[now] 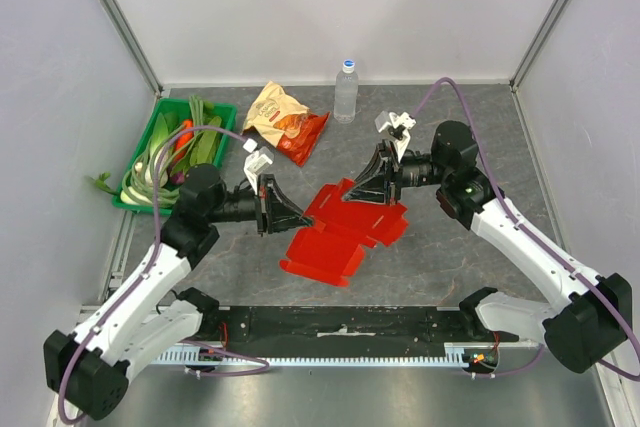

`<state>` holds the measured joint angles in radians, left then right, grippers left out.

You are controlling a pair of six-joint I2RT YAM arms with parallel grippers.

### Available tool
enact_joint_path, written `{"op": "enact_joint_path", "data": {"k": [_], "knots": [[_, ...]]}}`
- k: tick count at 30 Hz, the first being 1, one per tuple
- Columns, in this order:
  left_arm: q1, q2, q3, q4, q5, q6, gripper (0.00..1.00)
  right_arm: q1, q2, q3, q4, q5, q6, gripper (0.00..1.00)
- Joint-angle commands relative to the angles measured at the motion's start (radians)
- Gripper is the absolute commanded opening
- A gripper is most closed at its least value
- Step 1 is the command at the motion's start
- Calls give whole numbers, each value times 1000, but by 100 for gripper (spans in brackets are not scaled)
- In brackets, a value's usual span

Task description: Fold the paper box

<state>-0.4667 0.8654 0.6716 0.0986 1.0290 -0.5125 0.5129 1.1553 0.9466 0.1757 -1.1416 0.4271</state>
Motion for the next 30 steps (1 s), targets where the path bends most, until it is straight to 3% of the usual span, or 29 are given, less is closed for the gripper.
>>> {"op": "enact_joint_path", "data": {"k": [1,4,7,11,13,16,20,30], "knots": [[-6,-69,48,-172,-246,153,12,15,12,32,-122,63,-112,0],[-6,-132,42,-284,-392,195,52,16,20,52,-255,121,-200,0],[-6,-227,-12,-310,-552,204,66,27,44,60,-356,201,-270,0],[-6,-403,-125,-232,-724,114,68,84,112,76,-501,396,-340,0],[-6,-413,-171,-130,-759,45,70,139,168,101,-530,524,-369,0],[-7,-330,-196,-65,-753,5,65,211,251,152,-578,611,-412,0],[-41,-215,-237,51,-747,-24,64,234,346,213,-585,643,-487,0],[-170,-124,-190,24,-862,112,54,243,468,313,-627,628,-657,0]]}}
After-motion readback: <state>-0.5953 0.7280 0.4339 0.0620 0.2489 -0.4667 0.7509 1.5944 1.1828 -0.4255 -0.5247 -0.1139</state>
